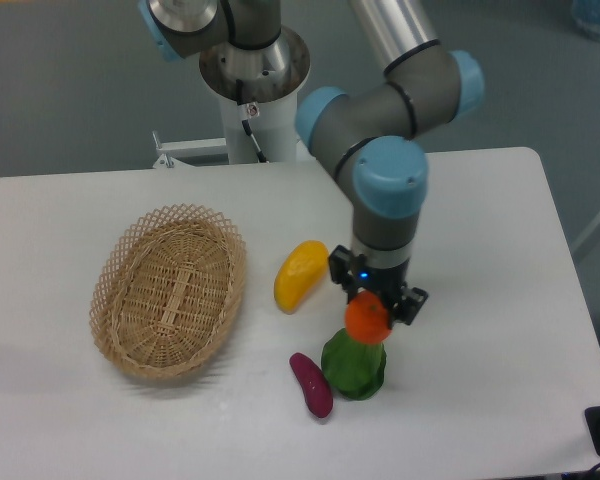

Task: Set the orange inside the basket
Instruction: 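Carry the held orange past the yellow mango toward the wicker basket, then lower the orange into the basket and open the gripper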

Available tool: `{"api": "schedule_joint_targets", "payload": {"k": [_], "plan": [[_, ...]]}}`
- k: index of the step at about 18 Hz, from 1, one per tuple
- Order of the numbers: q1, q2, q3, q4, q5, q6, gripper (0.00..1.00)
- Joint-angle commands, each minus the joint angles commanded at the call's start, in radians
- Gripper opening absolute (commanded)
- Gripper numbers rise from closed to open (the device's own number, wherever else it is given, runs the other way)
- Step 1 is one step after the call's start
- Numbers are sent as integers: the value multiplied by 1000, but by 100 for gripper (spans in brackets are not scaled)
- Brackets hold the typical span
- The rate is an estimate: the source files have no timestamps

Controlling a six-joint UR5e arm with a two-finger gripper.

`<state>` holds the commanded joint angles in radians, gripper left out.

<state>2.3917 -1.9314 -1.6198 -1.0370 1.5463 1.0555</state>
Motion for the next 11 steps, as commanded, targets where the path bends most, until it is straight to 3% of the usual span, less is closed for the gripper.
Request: {"api": "schedule_joint_targets", "payload": {"k": [5,11], "plan": [[-75,34,-54,3,1,-40,58],[-180,38,-65,8,9,-101,58]]}}
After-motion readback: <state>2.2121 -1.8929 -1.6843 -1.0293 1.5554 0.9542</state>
